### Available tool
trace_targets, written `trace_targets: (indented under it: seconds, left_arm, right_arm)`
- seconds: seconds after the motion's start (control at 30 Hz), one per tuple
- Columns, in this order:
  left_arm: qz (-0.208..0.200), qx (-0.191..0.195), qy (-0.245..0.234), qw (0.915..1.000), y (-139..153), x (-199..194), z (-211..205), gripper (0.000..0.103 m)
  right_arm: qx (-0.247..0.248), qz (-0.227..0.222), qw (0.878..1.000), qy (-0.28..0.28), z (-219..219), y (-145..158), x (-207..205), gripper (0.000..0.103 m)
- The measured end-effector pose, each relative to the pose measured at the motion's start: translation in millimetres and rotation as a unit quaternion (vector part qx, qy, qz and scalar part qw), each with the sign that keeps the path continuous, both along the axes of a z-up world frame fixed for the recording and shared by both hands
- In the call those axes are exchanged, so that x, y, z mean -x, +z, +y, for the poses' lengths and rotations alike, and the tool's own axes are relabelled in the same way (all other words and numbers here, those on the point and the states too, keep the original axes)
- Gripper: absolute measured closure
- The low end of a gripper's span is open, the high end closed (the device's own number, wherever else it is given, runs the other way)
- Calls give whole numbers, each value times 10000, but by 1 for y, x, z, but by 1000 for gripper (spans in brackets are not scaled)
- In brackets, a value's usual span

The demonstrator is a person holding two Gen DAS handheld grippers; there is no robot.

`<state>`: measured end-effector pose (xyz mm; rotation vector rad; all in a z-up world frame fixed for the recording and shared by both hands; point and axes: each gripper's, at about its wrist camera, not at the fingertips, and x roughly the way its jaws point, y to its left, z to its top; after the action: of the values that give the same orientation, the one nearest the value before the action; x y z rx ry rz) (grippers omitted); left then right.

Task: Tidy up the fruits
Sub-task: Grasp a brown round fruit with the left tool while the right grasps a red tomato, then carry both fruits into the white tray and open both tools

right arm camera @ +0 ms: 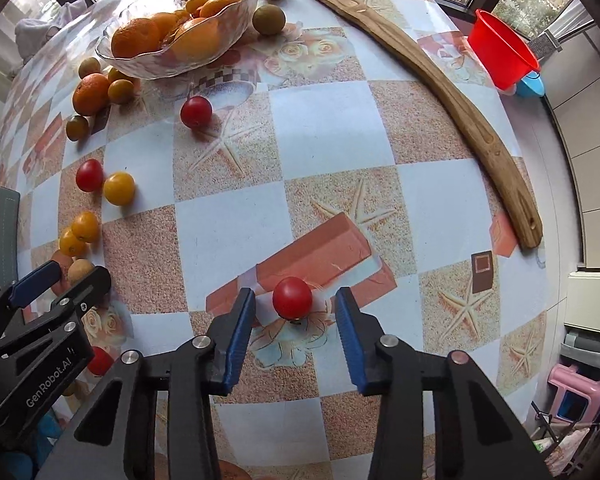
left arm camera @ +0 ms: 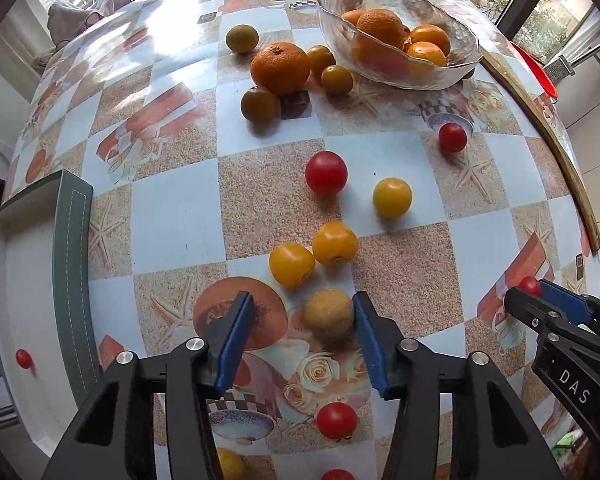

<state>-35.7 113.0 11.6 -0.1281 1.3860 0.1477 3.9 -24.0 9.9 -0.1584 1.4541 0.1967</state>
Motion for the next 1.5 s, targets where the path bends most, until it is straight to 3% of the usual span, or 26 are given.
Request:
trace_targets:
  seconds: [0.07,0.3,0.73,1.17,1.5]
  left_arm:
    - [9,10,-71,10000,2,-2,-5,78]
    - [-162,417,-85,9990,23,20,21,78]
    - [-394,480,180,9979,50,53,67,78]
    - [-626,391,772,9943,65,87,133,78]
    - [-786,226,1308,9880,72,112,204,78]
  right_arm:
    - [-81,26,10000,4,0,1,-2,83]
    - [-657,137,9976,-188,-13,15,7,83]
    - [-876,148,9960,-16,6,34,31,83]
    - [-1037,129,9923,664,82,50,44,83]
    - [-1211,129,9833,1354,176,61,54,83]
